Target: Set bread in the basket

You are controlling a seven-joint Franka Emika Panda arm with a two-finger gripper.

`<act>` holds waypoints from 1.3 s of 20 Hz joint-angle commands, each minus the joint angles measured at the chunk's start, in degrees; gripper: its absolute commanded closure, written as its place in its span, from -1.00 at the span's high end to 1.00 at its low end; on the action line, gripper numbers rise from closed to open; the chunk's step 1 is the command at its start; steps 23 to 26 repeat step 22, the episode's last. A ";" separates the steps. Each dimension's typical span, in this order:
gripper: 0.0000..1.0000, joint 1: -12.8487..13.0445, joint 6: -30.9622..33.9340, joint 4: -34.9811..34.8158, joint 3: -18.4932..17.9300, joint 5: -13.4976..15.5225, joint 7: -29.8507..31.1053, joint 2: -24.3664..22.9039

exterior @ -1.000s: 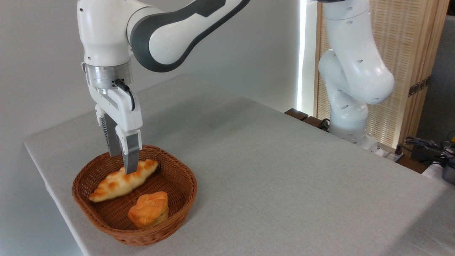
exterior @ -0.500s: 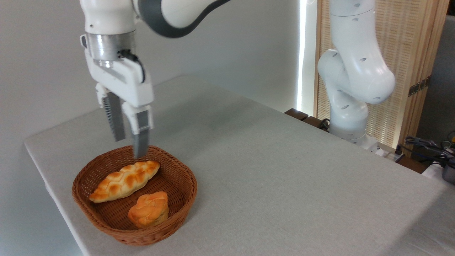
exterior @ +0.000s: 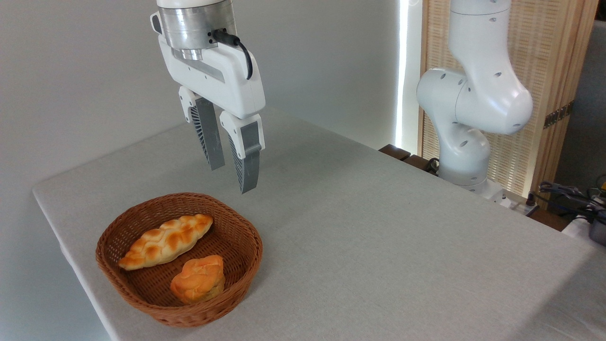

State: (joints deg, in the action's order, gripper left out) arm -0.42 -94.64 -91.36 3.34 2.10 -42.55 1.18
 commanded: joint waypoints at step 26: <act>1.00 0.60 0.69 -0.22 -1.67 0.80 -0.96 -0.65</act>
